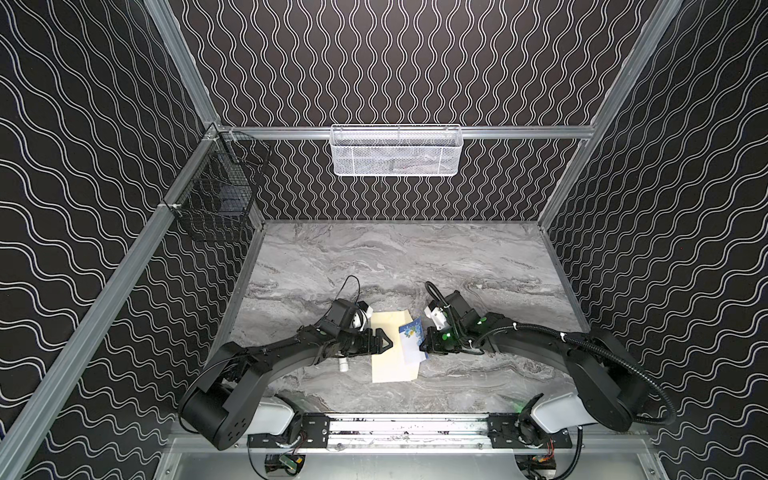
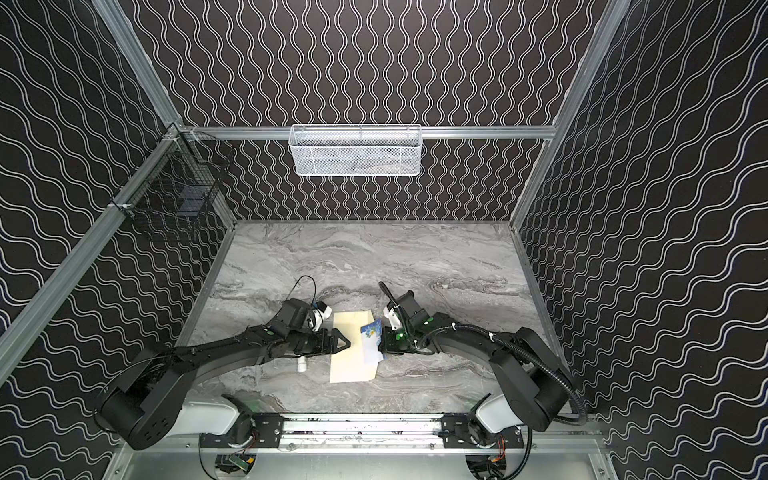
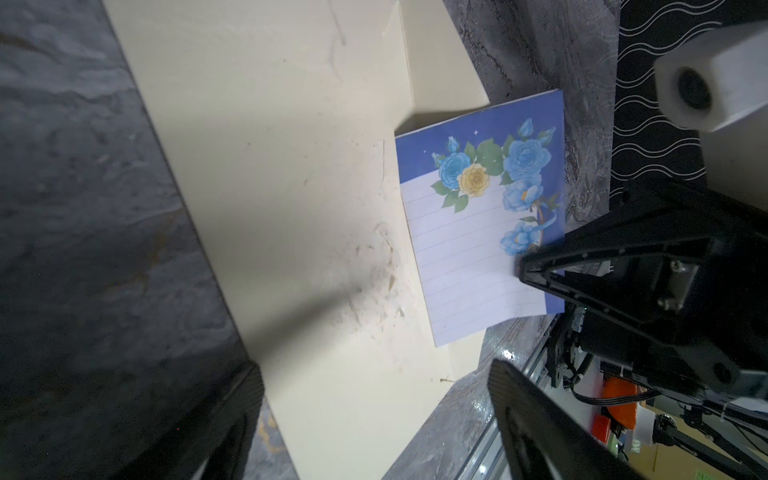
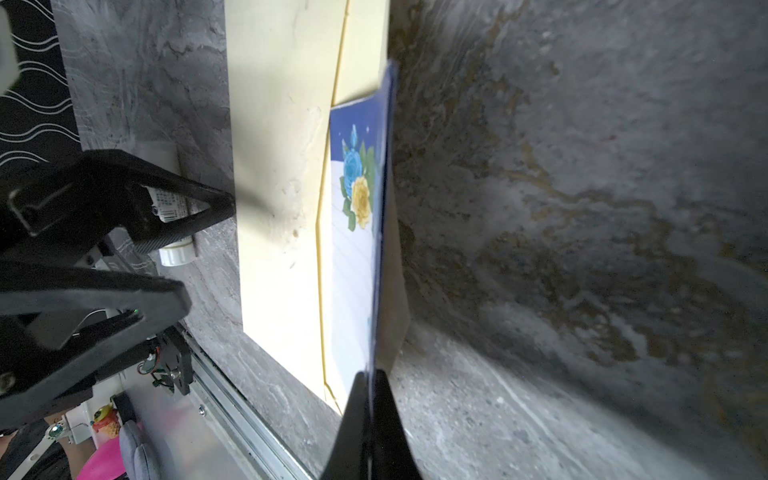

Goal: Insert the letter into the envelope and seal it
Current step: 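Lower the letter edge-first into the envelope opening with the right gripper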

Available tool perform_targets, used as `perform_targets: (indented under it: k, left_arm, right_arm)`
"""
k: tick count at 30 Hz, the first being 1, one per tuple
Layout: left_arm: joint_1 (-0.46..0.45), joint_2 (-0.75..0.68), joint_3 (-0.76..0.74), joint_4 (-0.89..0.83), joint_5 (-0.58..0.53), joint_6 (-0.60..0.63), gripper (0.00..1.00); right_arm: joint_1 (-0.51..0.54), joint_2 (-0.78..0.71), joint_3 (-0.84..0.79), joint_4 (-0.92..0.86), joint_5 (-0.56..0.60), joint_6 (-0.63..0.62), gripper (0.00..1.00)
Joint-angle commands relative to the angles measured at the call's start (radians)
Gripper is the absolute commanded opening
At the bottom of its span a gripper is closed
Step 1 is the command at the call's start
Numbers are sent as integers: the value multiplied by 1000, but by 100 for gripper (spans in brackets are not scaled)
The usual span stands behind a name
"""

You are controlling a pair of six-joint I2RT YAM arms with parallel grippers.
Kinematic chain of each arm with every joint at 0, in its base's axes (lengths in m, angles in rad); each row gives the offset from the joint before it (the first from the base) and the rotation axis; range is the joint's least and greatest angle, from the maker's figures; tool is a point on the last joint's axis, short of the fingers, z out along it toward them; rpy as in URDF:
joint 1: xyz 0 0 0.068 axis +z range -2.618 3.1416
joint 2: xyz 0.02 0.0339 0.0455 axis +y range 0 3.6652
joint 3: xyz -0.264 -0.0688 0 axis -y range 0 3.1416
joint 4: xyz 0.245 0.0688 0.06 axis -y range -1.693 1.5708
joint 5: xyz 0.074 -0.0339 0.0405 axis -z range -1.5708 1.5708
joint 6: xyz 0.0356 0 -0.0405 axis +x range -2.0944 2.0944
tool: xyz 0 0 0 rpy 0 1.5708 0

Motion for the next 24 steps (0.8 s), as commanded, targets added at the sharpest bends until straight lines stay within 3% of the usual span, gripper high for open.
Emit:
perform_targets:
  k: [1, 24]
  left_arm:
    - [-2, -14, -7, -3, -3, -1, 89]
    - [-6, 6, -38, 33, 10, -9, 88]
  right_arm:
    - [0, 6, 1, 18, -2, 10, 0]
    - [39, 97, 55, 82, -22, 14, 0]
